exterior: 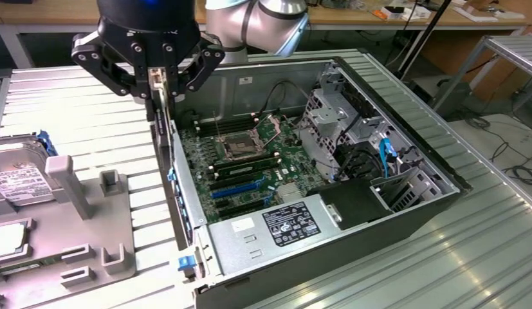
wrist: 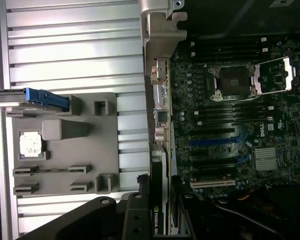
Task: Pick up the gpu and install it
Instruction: 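Pick up the gpu and move the gpu toward the slot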
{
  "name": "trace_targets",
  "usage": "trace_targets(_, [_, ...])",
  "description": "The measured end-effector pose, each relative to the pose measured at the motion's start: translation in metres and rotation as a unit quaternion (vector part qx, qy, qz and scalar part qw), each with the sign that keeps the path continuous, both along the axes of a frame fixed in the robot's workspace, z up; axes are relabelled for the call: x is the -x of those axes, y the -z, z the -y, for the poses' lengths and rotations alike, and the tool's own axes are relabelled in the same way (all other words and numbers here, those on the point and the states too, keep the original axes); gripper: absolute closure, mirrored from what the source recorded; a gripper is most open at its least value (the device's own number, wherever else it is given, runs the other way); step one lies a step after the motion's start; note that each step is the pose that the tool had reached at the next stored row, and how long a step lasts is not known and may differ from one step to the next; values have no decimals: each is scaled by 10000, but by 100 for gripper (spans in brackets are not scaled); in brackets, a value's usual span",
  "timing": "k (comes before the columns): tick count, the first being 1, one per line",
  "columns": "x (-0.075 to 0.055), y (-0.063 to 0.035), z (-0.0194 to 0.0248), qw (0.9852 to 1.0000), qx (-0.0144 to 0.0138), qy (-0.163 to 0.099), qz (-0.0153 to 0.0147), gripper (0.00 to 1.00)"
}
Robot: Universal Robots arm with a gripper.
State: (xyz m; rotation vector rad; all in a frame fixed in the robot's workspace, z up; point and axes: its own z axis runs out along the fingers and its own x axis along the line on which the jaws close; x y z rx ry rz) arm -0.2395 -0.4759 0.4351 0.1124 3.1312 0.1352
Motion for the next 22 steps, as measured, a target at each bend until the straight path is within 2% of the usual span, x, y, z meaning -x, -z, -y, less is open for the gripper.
trace_targets(22, [-404, 0, 0, 10000, 0, 0, 0, 73])
